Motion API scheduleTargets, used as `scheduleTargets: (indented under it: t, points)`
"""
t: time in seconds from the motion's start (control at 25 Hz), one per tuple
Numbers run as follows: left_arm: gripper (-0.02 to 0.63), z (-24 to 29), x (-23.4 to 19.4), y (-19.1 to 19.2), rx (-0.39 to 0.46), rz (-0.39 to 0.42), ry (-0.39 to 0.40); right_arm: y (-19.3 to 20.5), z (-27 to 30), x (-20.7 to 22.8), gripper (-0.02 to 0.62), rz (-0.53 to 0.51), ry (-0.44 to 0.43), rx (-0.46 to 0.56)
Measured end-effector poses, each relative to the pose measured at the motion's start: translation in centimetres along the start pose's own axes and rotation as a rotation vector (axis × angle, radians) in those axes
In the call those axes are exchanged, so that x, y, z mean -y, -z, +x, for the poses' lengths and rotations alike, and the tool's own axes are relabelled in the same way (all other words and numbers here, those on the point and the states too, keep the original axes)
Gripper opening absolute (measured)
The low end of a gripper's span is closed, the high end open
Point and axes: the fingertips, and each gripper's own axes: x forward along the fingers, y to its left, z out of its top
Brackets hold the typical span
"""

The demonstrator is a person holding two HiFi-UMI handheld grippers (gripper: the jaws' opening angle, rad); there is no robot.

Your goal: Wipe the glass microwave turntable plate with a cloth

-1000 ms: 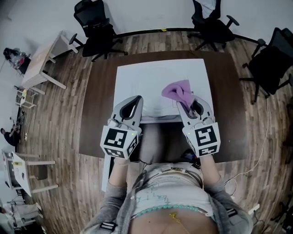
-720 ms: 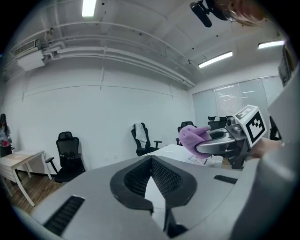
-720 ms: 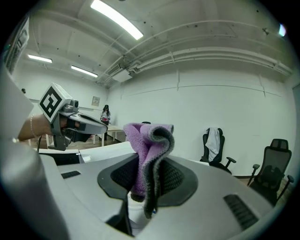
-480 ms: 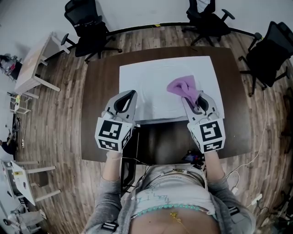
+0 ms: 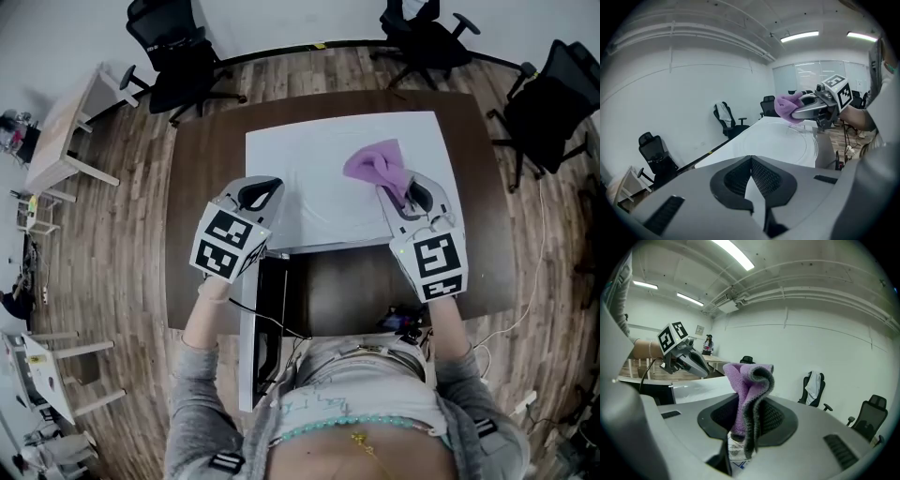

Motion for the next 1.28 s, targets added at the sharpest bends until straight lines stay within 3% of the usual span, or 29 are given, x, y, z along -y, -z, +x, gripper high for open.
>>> scheduleTargets:
  t: [0.32, 0.4, 0.52, 1.0, 1.28]
  points:
    - [0.015, 1.8, -1.0, 0.7, -0.037, -0.175, 0.151, 0.0, 1.0, 0.9, 0.112, -0.023, -0.009, -0.03]
    - [0.026, 2.2, -1.5, 0.8, -0.056, -0.178, 0.155, 0.0, 1.3, 1.1, 0.112, -0.028, -0.015, -0.038]
    - [0.115, 2.9, -1.8, 1.1, -0.108, -0.169, 0.166, 0.4, 1.7, 1.4, 0.112, -0.042, -0.027, -0.057]
    - [0.127, 5.4, -1.8, 1.9, -0.201, -0.223, 0.277, 0.9, 4.6, 1.2, 0.112, -0.132, -0.065, -0.129]
    - [0.127, 5.6, -1.9, 2.0, -0.213, -0.217, 0.278, 1.6, 5.8, 0.0, 0.112, -0.183, -0.112, -0.173]
